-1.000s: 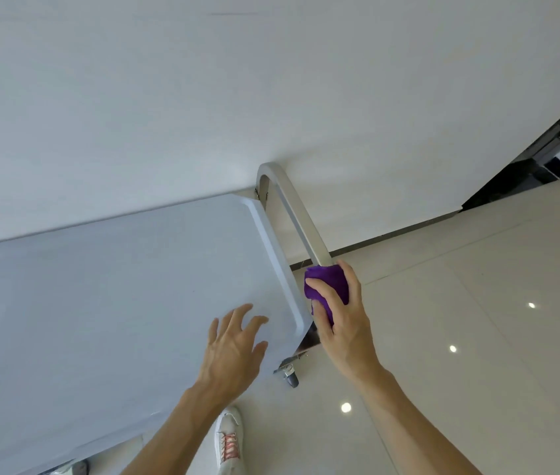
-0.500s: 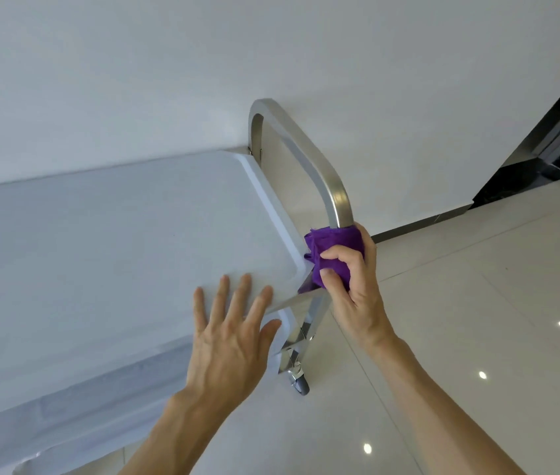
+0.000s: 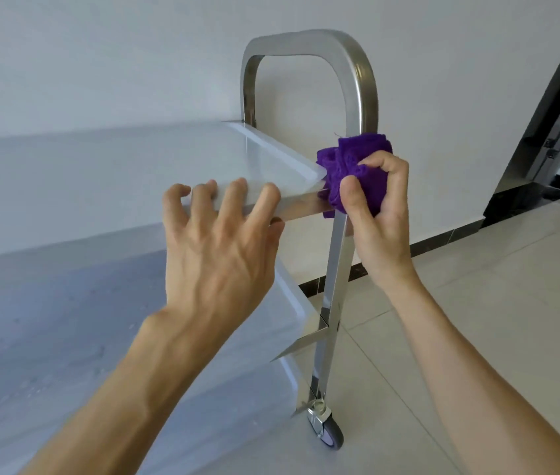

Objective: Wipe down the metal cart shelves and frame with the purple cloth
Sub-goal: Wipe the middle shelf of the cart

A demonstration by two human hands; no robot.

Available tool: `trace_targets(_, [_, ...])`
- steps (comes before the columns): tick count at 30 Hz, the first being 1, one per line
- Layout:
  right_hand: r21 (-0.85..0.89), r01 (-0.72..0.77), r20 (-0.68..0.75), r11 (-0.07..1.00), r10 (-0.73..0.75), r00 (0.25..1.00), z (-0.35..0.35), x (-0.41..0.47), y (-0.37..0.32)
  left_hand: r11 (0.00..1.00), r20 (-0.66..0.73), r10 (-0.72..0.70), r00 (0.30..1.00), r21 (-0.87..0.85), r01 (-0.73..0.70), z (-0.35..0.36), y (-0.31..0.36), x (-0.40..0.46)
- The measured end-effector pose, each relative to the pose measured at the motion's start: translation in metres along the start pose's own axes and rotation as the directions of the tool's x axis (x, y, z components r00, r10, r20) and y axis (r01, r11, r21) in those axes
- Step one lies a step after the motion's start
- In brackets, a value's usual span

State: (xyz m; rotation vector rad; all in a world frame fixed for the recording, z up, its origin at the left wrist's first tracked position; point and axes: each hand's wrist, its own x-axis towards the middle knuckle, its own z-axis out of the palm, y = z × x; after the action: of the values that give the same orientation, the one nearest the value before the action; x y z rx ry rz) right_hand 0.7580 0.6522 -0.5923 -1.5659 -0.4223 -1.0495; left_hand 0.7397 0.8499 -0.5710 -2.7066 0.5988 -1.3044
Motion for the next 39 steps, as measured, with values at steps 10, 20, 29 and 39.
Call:
trace_targets(10, [-0.034, -0.235, 0.032, 0.971, 0.236, 0.971, -0.011, -0.110, 0.074, 0.999, -0.090, -0.013, 0.996, 0.046, 0.018, 0.009, 0.001, 0.000])
trace_targets(20, [-0.181, 0.019, -0.051, 0.983, -0.029, 0.998, 0.008, -0.042, 0.043, 0.999, -0.083, -0.015, 0.996, 0.036, 0.018, 0.010, -0.002, -0.001])
trace_targets(29, [-0.436, -0.121, 0.260, 0.892, 0.253, 0.932, -0.025, -0.166, 0.093, 0.987, -0.085, 0.125, 0.988, -0.092, -0.133, 0.009, -0.011, -0.013])
trace_targets(39, [-0.405, 0.142, 0.233, 0.903, -0.048, 0.971, -0.015, -0.167, 0.031, 0.937, 0.129, 0.216, 0.968, -0.305, -0.169, 0.034, -0.025, -0.114])
